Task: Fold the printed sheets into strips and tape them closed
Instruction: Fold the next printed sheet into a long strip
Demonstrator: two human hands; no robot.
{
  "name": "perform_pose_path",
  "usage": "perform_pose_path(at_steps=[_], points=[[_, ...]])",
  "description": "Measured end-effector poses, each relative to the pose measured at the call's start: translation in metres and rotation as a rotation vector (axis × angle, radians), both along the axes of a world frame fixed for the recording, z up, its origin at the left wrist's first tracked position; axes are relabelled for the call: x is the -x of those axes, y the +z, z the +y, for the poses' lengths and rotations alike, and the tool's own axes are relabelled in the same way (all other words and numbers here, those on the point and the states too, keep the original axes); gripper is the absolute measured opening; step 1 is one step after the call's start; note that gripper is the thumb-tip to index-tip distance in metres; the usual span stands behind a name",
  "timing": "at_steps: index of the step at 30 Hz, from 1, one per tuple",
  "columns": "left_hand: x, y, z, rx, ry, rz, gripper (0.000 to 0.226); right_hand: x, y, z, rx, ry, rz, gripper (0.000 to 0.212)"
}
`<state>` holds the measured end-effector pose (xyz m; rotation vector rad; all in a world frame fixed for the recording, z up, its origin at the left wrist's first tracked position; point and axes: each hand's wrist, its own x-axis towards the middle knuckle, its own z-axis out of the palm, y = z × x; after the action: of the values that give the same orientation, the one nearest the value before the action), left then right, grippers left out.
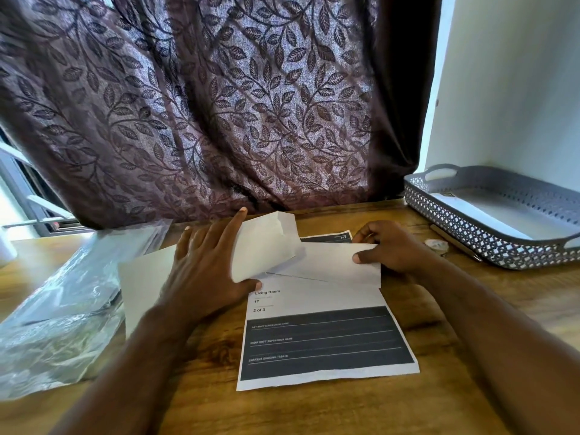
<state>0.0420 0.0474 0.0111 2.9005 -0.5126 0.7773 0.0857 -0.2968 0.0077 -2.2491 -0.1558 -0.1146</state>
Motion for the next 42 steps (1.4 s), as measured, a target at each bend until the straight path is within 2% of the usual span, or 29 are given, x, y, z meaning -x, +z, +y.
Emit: perform_pose_path(at_steps=[4,8,12,16,20,26,28,32,34,42], points=[[0.001,0.001,0.004,0.012,0.005,-0.004,0.132,0.002,0.006,-0.010,-0.279,-0.170,-0.171,0.008],[0.001,0.003,0.005,0.009,0.016,-0.002,0.133,0.004,0.016,-0.018,-0.618,-0.312,-0.316,0.010],[0.001,0.003,0.007,0.009,0.022,-0.023,0.133,0.008,0.023,-0.021,-0.721,-0.356,-0.422,0.012],[0.000,0.002,0.009,0.016,0.030,-0.035,0.134,0.012,0.026,-0.019,-0.656,-0.293,-0.478,0.005],[-0.002,0.001,0.008,0.011,0.013,-0.061,0.132,0.017,0.027,-0.007,-0.491,-0.191,-0.502,0.012],[-0.001,0.001,0.001,-0.021,-0.050,-0.086,0.131,0.024,0.026,0.011,-0.508,-0.073,-0.367,0.012],[0.002,0.000,-0.006,-0.028,-0.090,-0.090,0.130,0.027,0.025,0.021,-0.467,-0.050,-0.358,0.014],[0.007,-0.004,-0.022,-0.061,-0.165,-0.091,0.126,0.034,0.020,0.043,-0.391,-0.022,-0.368,0.004],[0.007,-0.005,-0.028,-0.073,-0.192,-0.097,0.124,0.036,0.019,0.051,-0.323,-0.026,-0.397,0.012],[0.006,0.000,-0.016,-0.024,-0.126,-0.149,0.115,0.039,0.024,0.048,-0.473,0.015,-0.317,0.015]])
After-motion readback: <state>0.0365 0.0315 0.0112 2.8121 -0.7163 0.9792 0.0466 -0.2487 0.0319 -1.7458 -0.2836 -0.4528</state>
